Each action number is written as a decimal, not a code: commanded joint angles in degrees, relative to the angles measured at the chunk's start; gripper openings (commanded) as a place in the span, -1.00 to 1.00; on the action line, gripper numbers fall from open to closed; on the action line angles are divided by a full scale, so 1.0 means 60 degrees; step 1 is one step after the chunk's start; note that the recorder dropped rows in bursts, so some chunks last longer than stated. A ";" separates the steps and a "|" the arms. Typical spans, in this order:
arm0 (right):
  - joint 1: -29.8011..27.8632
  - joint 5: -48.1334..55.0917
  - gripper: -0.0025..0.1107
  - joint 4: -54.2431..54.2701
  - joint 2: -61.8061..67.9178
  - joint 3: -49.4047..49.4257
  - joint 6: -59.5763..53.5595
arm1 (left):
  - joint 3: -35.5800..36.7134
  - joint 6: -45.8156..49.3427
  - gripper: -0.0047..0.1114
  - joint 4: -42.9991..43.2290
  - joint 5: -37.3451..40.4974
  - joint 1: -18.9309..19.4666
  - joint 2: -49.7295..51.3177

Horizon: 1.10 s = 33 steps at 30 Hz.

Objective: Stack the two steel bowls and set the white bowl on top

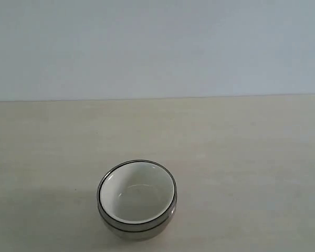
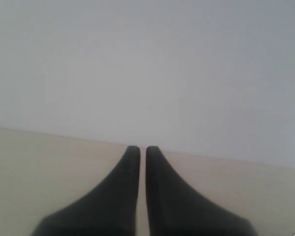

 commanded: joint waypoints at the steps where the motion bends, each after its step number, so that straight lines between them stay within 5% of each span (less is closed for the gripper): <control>1: -0.0061 -0.0048 -0.96 -0.0011 -0.0042 0.0003 -0.0027 | 0.0036 -0.3772 -0.85 0.4167 0.0248 0.0037 -0.0018; 4: -0.0061 -0.0048 -0.96 -0.0011 -0.0042 0.0003 -0.0027 | 0.0036 -0.6748 -0.85 0.7703 0.0700 0.0037 -0.0018; 6: -0.0061 -0.0048 -0.96 -0.0011 -0.0042 0.0003 -0.0027 | 0.0036 -0.7378 -0.85 0.8312 0.1152 0.0037 -0.0018; 13: -0.0061 -0.0048 -0.96 -0.0011 -0.0042 0.0003 -0.0027 | 0.0036 -0.7378 -0.85 0.8331 0.2505 0.0037 -0.0018; 33: -0.0061 -0.0048 -0.96 -0.0011 -0.0042 0.0003 -0.0027 | 0.0036 -0.7378 -0.85 0.8157 0.2550 0.0037 -0.0018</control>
